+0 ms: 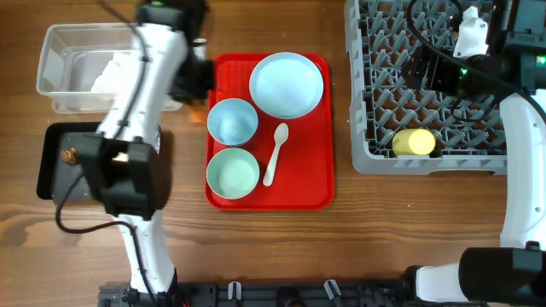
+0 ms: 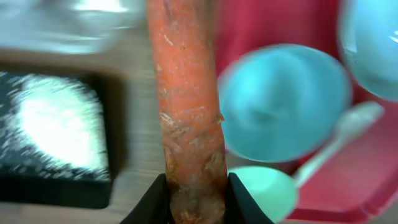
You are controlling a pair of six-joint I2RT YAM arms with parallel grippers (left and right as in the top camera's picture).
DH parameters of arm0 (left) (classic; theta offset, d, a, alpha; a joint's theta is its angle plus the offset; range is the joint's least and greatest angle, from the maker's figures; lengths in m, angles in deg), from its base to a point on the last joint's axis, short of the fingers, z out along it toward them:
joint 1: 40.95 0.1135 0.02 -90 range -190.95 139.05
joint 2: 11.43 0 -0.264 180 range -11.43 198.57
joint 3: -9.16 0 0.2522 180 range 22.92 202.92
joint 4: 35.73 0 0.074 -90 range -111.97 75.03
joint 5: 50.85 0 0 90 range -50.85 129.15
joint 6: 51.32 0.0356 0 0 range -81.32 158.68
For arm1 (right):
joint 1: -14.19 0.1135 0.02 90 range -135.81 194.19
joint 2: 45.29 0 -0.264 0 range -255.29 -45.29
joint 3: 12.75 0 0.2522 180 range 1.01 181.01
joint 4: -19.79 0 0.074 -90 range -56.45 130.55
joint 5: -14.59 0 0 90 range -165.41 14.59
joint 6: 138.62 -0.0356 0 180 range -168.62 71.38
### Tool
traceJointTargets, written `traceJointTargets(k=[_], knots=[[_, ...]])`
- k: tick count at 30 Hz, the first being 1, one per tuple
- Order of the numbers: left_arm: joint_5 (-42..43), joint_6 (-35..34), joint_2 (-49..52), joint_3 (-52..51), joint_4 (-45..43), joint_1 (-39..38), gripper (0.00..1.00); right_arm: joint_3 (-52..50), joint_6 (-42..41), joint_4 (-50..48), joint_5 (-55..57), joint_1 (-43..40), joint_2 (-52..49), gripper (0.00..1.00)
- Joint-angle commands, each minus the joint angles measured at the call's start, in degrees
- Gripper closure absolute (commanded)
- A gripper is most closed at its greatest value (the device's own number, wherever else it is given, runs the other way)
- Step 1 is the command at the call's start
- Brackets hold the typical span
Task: Sort waste into correct bins and load items into the dishwasher rack
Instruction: 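Carry the carrot with the left gripper onto the black tray and release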
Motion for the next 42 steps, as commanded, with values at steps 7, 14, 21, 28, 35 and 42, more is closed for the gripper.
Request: traceJointTargets(k=[7, 14, 21, 28, 35, 42], knots=[[-0.3, -3.7, -2.1, 1.2, 5.5, 17.6, 0.96, -0.2, 1.6, -0.1, -1.0, 0.1, -0.5, 0.01], [-0.2, -5.5, -2.1, 1.0, 5.5, 24.3, 0.96, -0.2, 1.8, 0.0, -1.0, 0.1, -0.5, 0.00], [-2.0, -5.7, -2.1, 0.9, 5.5, 28.0, 0.96, -0.2, 1.8, 0.0, -1.0, 0.1, -0.5, 0.00], [-9.1, -10.4, -2.1, -5.1, 5.2, 29.3, 0.96, -0.2, 1.8, 0.0, -1.0, 0.1, -0.5, 0.00], [-11.4, -14.8, -2.1, -14.8, -0.1, 29.2, 0.96, -0.2, 1.8, 0.0, -1.0, 0.1, -0.5, 0.00], [-11.3, -16.1, -2.1, -22.9, -9.3, 29.6, 0.96, -0.2, 1.8, -0.1, -1.0, 0.1, -0.5, 0.00]])
